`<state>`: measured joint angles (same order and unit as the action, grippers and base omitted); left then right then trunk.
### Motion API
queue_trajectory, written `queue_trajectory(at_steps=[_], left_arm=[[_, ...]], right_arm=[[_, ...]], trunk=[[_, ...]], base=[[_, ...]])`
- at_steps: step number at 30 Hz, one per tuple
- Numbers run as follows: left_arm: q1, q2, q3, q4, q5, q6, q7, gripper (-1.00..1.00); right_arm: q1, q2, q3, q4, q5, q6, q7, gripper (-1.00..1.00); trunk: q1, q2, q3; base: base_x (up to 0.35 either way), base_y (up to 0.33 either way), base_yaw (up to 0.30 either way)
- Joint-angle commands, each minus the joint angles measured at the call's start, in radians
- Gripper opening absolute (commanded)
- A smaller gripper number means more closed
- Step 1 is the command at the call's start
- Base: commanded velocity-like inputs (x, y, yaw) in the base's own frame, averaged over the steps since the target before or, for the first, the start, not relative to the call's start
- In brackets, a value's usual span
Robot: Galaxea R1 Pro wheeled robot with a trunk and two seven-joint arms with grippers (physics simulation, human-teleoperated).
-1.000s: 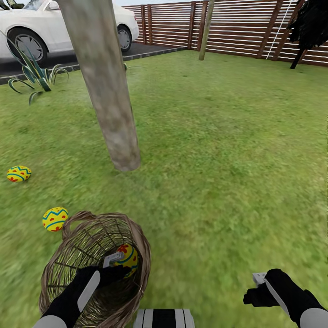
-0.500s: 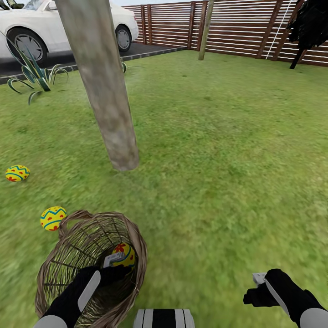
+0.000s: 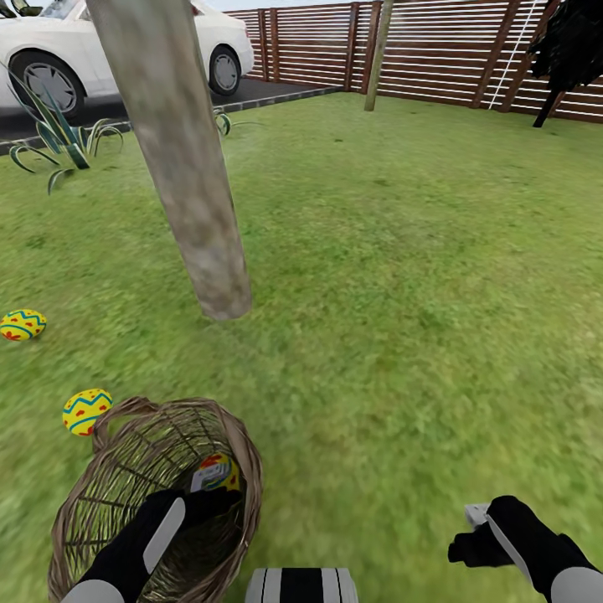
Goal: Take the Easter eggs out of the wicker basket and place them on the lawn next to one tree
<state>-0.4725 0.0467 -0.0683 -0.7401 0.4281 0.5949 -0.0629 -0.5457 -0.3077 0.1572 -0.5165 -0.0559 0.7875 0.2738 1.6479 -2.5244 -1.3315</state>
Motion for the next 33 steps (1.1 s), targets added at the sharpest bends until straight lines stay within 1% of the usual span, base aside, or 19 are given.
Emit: queue_trajectory(at_steps=[1, 4, 7, 15, 16, 17, 19, 21, 22, 25, 33], left_arm=[[0.000, 0.001, -0.002, -0.001, -0.001, 0.003, -0.001, 1.00], [0.000, 0.001, -0.002, -0.001, -0.001, 0.003, -0.001, 1.00], [0.000, 0.001, -0.002, -0.001, 0.000, 0.003, -0.001, 1.00], [0.000, 0.005, 0.000, -0.001, -0.003, 0.003, 0.000, 1.00], [-0.001, 0.011, 0.001, -0.002, -0.003, 0.004, 0.001, 1.00], [-0.001, 0.025, 0.009, -0.004, -0.005, 0.004, 0.001, 1.00], [0.000, 0.081, 0.037, -0.011, -0.005, 0.005, 0.000, 1.00], [0.000, 0.119, 0.045, -0.014, -0.004, 0.005, 0.000, 1.00], [0.000, 0.126, 0.046, -0.015, -0.004, 0.005, -0.001, 1.00], [-0.001, 0.133, 0.047, -0.026, -0.006, 0.005, -0.001, 1.00], [-0.001, 0.124, 0.043, -0.030, -0.006, 0.005, -0.001, 1.00]], right_arm=[[0.000, -0.001, 0.007, 0.002, -0.005, 0.004, -0.001, 1.00], [0.000, 0.000, 0.007, 0.004, -0.005, 0.004, -0.001, 1.00], [0.000, 0.008, 0.007, 0.006, -0.005, 0.004, -0.001, 1.00], [0.000, 0.009, 0.007, 0.006, -0.005, 0.004, -0.001, 1.00], [0.000, 0.009, 0.007, 0.006, -0.005, 0.004, -0.001, 1.00], [0.000, 0.009, 0.007, 0.006, -0.005, 0.004, -0.001, 1.00], [0.000, 0.009, 0.007, 0.006, -0.005, 0.004, 0.000, 1.00], [0.000, 0.009, 0.007, 0.006, -0.005, 0.004, -0.001, 1.00], [0.000, 0.009, 0.007, 0.006, -0.005, 0.004, -0.001, 1.00], [0.000, 0.009, 0.007, 0.006, -0.005, 0.004, -0.001, 1.00], [0.000, 0.008, 0.007, 0.006, -0.005, 0.004, -0.001, 1.00]], trunk=[[0.000, 0.000, -0.001], [0.000, 0.000, -0.001], [0.000, 0.000, -0.001], [0.000, 0.000, -0.001], [0.000, 0.000, -0.001], [0.000, 0.000, -0.001], [0.000, 0.000, -0.001], [0.000, 0.000, -0.001], [0.000, 0.000, -0.001], [0.000, 0.000, -0.001], [0.000, 0.000, -0.001]], base=[[0.002, 0.000, 0.000], [0.000, 0.000, 0.000], [0.000, 0.000, 0.000], [0.000, 0.000, 0.000], [0.000, 0.000, 0.000], [0.000, 0.000, 0.000], [0.000, 0.000, 0.000], [0.000, 0.000, 0.000], [0.000, 0.000, 0.000], [0.000, 0.000, 0.000], [0.000, 0.000, 0.000]])
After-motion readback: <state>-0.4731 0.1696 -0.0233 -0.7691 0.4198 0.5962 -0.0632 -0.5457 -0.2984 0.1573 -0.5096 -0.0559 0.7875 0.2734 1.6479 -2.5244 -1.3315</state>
